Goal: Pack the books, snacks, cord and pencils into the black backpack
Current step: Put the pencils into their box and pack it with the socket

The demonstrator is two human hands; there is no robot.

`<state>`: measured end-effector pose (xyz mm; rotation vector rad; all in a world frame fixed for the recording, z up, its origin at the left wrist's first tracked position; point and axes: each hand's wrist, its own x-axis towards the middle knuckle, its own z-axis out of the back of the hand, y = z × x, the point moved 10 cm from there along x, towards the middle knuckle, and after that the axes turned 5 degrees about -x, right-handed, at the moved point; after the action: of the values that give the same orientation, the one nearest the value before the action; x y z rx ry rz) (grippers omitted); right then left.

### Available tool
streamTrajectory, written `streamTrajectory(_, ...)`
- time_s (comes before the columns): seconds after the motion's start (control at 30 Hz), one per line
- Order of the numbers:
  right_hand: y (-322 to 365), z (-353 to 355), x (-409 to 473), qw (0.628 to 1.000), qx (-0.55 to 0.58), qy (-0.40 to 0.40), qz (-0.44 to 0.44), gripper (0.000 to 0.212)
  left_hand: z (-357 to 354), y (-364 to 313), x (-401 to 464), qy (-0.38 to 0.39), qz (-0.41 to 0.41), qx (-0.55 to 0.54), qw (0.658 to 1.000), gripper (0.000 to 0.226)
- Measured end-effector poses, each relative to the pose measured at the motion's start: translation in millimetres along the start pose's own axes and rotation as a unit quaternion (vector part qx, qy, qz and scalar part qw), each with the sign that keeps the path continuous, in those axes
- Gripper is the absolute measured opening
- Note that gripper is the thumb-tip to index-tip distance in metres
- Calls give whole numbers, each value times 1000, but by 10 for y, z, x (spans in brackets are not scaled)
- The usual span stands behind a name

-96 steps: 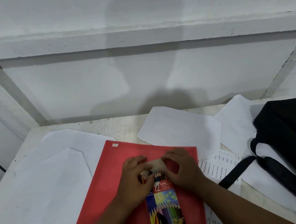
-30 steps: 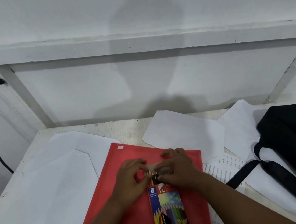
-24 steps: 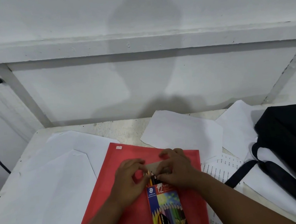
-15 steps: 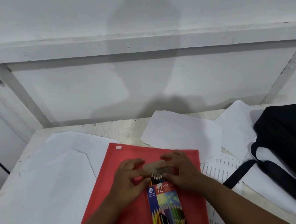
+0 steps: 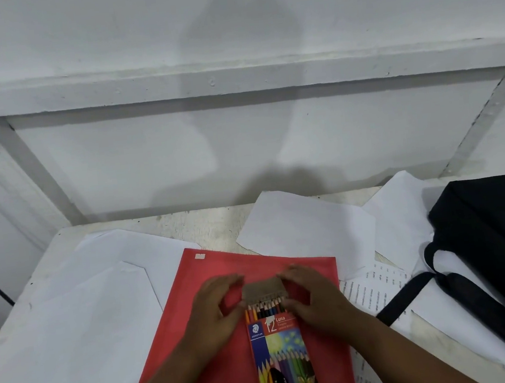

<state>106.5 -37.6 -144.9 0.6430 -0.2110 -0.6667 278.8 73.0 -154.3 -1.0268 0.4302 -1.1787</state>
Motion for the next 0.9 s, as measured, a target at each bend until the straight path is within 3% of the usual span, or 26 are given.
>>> streamTrajectory(0.17, 29, 15, -12, 999, 44, -10, 30, 25, -21, -37, -8, 18, -28, -3, 999, 18)
streamTrajectory(0.47, 59, -44, -83, 999, 0, -29, 33, 33, -59, -90, -11, 23, -14, 60, 998, 24)
streamTrajectory(0.6, 96, -67, -105, 999, -23, -34, 33, 31, -74, -148, 42, 63, -11, 103, 993, 26)
streamTrajectory(0.7, 115, -24, -139, 996, -24, -76, 26, 30, -171, -242, 76, 114, 6, 164, 980, 33)
streamTrajectory(0.77, 144, 1, -163, 994, -23, -104, 22, 30, -218, -321, 82, 120, 4, 186, 975, 26)
streamTrajectory(0.9, 164, -4, -200, 992, -37, -122, 4, 35, -179, -398, 81, 121, 48, 112, 985, 23)
